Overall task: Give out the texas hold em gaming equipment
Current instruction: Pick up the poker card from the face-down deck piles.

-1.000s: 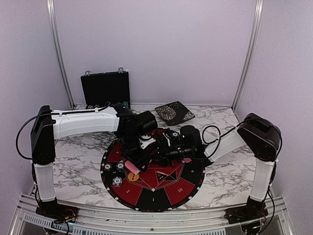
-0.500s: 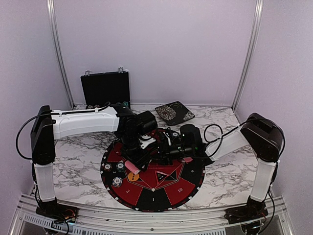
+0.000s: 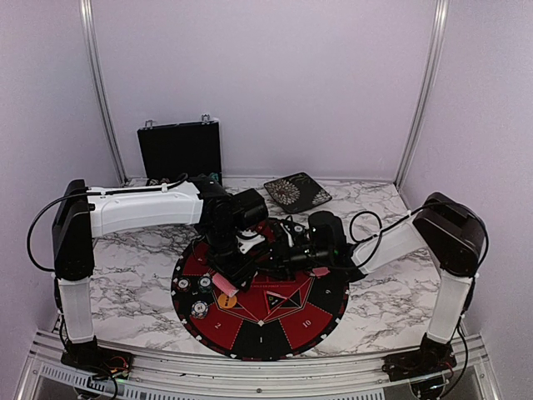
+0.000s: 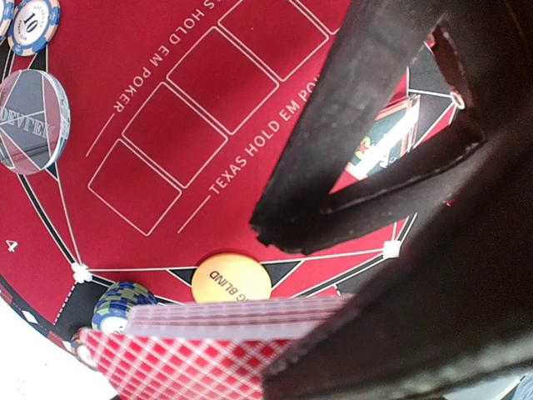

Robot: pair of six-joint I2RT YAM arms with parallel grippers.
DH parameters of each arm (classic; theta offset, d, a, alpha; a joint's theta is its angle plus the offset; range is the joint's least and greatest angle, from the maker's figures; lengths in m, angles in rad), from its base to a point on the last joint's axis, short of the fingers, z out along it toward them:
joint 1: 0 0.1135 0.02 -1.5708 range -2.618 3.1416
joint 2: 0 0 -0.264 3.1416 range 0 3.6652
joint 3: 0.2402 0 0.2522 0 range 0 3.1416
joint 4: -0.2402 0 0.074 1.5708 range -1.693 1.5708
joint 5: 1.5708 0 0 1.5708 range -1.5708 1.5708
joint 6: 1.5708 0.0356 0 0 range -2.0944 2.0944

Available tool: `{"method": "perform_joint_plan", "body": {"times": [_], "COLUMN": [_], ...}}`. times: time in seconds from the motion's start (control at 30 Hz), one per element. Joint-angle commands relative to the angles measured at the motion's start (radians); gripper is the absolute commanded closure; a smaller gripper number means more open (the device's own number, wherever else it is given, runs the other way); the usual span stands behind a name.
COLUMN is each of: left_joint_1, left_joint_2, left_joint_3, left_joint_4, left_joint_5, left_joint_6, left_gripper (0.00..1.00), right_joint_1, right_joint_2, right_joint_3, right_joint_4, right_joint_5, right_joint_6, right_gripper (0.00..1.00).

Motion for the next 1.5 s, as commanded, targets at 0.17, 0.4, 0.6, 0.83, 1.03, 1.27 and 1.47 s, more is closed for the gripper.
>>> {"method": "perform_joint_plan", "body": {"times": [0.17,0.4,0.6,0.83,1.03,1.27,1.47], "left_joint_1": [-0.005,-0.003,-0.002,-0.002,0.000,0.000,0.000], "left_joint_2": [-0.048,-0.045,-0.042,-0.042,-0.039,-0.037,-0.037], "left_joint_3": [0.003,-0.002,-0.002,-0.002,-0.001,0.002,0.003], "left_joint_4": [-0.032,-0.033,-0.035,-0.036,-0.039,-0.041,-0.042], "left_joint_5": [0.000,-0.003,-0.005,-0.008,-0.006,-0.006,-0.007], "left_joint_6": [0.013,0.013,0.015,0.015,0.015,0.016,0.015], "left_gripper": [0.61,0.61,0.61,0.61,0.61,0.61,0.61], "right_joint_1": [-0.007,-0.010,-0.011,-0.011,-0.015,-0.019,-0.023], "right_joint_2": [-0.043,-0.051,-0.058,-0.063,-0.071,-0.081,-0.092], "right_joint_3": [-0.008,-0.021,-0.028,-0.037,-0.048,-0.059,-0.068], "right_joint_4": [0.018,0.028,0.033,0.038,0.040,0.044,0.042], "right_joint_5": [0.022,0.023,0.023,0.026,0.029,0.030,0.032], "right_joint_6": [-0.003,0.003,0.005,0.006,0.006,0.006,0.006], "right_gripper": [0.66,0.69,0.70,0.74,0.77,0.79,0.79]}}
